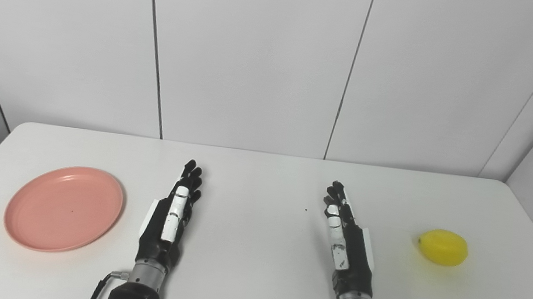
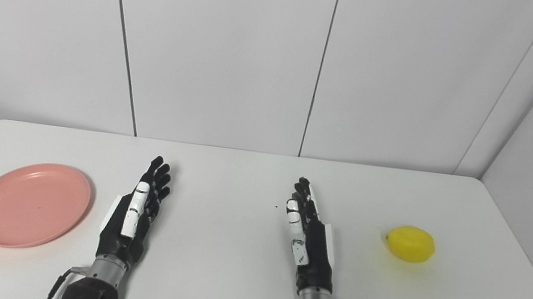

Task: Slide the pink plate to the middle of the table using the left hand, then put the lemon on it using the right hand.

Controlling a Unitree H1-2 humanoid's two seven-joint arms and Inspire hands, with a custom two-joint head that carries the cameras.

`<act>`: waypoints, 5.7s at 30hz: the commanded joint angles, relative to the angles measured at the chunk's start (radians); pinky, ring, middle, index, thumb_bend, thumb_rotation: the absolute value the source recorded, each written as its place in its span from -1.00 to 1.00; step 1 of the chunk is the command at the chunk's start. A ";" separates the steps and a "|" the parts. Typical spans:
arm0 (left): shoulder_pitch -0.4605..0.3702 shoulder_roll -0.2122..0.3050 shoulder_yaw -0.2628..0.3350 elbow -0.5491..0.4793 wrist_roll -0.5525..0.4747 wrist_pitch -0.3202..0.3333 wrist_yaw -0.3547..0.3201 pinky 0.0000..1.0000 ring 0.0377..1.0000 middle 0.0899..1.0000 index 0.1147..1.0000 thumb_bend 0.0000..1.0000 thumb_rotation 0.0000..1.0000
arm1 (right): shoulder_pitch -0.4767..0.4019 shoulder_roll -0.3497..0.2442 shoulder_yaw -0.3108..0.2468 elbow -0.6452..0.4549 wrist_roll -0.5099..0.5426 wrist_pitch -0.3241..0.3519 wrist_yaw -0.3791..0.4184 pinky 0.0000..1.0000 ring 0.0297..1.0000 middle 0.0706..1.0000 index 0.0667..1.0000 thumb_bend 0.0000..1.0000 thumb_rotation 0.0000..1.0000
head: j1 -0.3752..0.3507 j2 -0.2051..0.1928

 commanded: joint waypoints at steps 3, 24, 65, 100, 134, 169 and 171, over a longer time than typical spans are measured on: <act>-0.002 0.007 -0.003 0.002 0.015 -0.019 -0.007 1.00 0.99 0.97 0.95 0.08 1.00 | -0.034 0.006 -0.001 -0.017 0.006 -0.012 0.003 0.90 0.86 0.86 0.88 0.37 0.89 | 0.001 0.001; -0.002 0.010 -0.002 -0.003 0.007 -0.005 -0.011 1.00 1.00 0.98 0.96 0.11 1.00 | -0.031 0.012 0.004 -0.021 0.001 -0.012 -0.001 0.89 0.85 0.87 0.88 0.37 0.90 | -0.002 0.001; -0.039 -0.076 -0.039 0.119 0.125 -0.128 0.073 1.00 1.00 0.96 0.94 0.08 1.00 | 0.020 -0.075 -0.042 -0.105 0.129 0.002 0.077 1.00 0.96 0.93 0.97 -0.09 1.00 | 0.415 -0.127; -0.021 0.167 0.064 -0.346 0.234 0.160 0.073 0.89 0.87 0.80 0.79 0.19 1.00 | 0.012 -0.076 -0.044 -0.133 0.149 0.033 0.098 1.00 1.00 0.99 1.00 -0.18 1.00 | 0.543 -0.157; -0.034 0.372 0.284 -0.119 0.338 0.120 0.223 0.85 0.76 0.69 0.69 0.08 1.00 | 0.006 -0.080 -0.033 -0.198 0.154 0.106 0.102 1.00 1.00 1.00 1.00 -0.20 1.00 | 0.631 -0.187; -0.069 0.331 0.239 0.150 0.176 0.059 0.214 0.79 0.76 0.71 0.70 0.15 1.00 | 0.028 -0.056 -0.051 -0.276 0.136 0.193 0.065 1.00 1.00 0.97 0.99 -0.23 1.00 | 0.640 -0.181; -0.066 0.329 0.230 0.137 0.168 0.076 0.205 0.79 0.76 0.71 0.70 0.14 1.00 | 0.029 -0.055 -0.051 -0.279 0.131 0.192 0.064 1.00 1.00 0.97 0.99 -0.24 1.00 | 0.639 -0.179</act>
